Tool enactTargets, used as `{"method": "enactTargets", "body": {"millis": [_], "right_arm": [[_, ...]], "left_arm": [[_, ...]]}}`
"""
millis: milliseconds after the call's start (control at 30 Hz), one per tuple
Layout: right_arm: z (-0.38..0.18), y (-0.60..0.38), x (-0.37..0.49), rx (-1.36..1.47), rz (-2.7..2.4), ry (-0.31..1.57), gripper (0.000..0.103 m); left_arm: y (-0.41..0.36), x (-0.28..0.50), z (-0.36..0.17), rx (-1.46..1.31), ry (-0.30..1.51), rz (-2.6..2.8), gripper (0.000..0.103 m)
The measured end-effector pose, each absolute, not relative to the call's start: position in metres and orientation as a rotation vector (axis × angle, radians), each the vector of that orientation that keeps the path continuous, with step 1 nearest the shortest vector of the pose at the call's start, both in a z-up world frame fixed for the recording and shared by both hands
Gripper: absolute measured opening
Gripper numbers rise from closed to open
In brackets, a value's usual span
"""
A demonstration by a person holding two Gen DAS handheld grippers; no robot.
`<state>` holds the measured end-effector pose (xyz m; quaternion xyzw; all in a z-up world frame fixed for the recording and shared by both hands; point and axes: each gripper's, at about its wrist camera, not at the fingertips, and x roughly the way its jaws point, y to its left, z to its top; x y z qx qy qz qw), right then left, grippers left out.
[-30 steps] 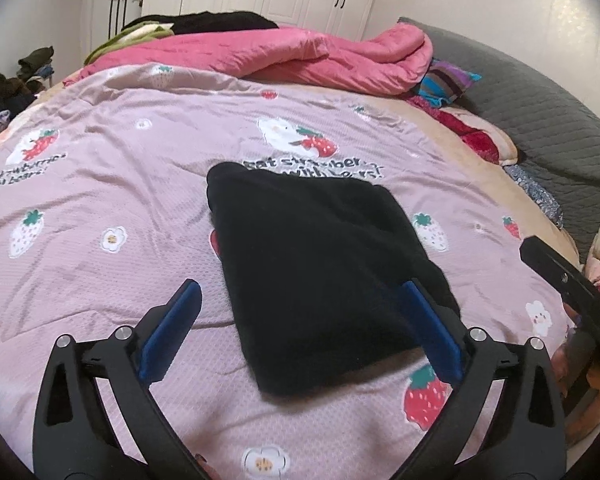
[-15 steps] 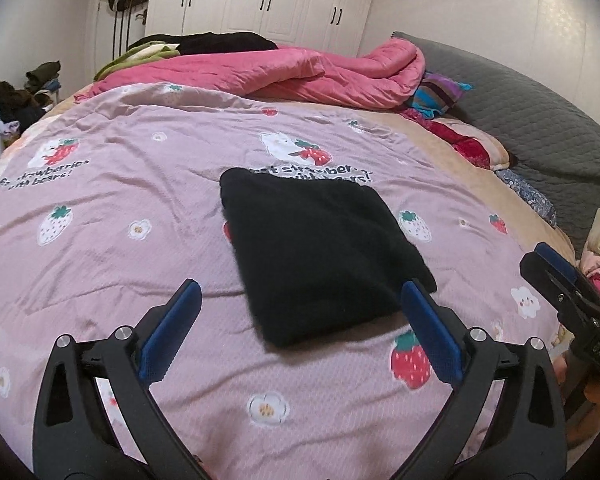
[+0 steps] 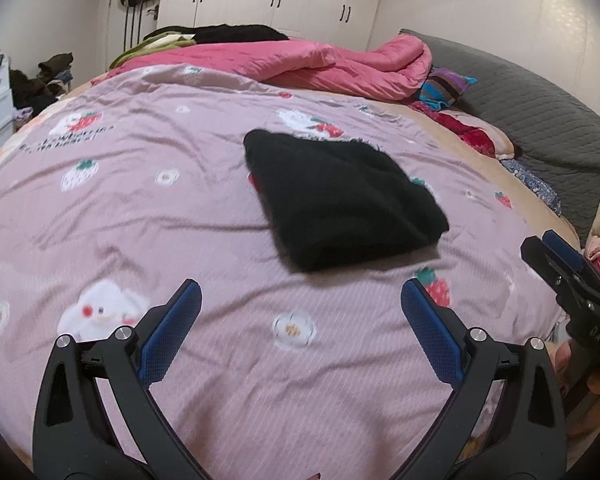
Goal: Fold small clothes
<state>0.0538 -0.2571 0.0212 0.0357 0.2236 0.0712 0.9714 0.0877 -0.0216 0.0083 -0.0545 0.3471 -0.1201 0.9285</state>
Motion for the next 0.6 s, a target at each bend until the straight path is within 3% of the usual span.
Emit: {"method": "enactTargets", "body": {"millis": [600], "right_arm": [[-0.027, -0.245, 0.036, 0.042, 0.105, 0.481, 0.099]], "left_arm": [[-0.016, 0.068, -0.021, -0.081, 0.68, -0.218, 0.094]]}}
